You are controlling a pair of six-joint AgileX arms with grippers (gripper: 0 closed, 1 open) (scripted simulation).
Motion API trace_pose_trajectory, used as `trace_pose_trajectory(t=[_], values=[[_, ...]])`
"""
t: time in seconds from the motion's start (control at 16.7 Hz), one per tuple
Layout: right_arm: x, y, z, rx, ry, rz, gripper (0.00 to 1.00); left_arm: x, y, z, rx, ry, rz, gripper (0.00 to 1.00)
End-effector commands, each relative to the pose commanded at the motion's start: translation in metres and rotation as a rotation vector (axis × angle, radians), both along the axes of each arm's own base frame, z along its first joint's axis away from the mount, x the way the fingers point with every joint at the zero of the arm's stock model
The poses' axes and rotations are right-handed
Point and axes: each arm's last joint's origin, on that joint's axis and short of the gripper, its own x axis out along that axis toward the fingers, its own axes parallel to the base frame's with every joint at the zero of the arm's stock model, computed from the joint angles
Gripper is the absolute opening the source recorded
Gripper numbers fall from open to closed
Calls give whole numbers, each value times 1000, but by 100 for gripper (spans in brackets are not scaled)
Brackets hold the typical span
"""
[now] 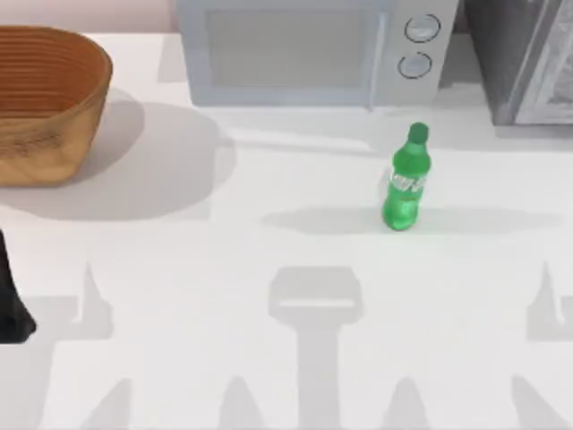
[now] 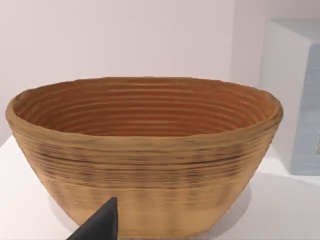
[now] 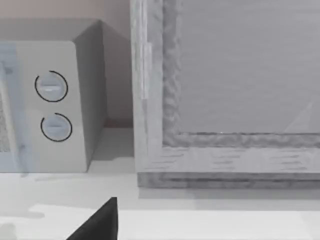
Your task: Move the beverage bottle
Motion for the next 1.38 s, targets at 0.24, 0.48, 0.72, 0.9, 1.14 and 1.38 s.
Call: trace_pose_trajectory(t=[0.24,0.48,0.72,0.9,1.14,1.38], values=[[0,0,0,0,0,0,100,1,-2,6,-3,-15,-17,100],[0,0,0,0,0,0,100,11,-11,33,-12,-71,-100,100],[0,0,0,0,0,0,100,44,-31,59,-19,-81,-221,100],[0,0,0,0,0,0,100,84,-60,60,-15,-39,-327,100],[0,0,0,0,0,0,100,137,-117,25,0,31,-477,100],[0,0,0,0,0,0,100,161,-175,-32,12,60,-615,100]])
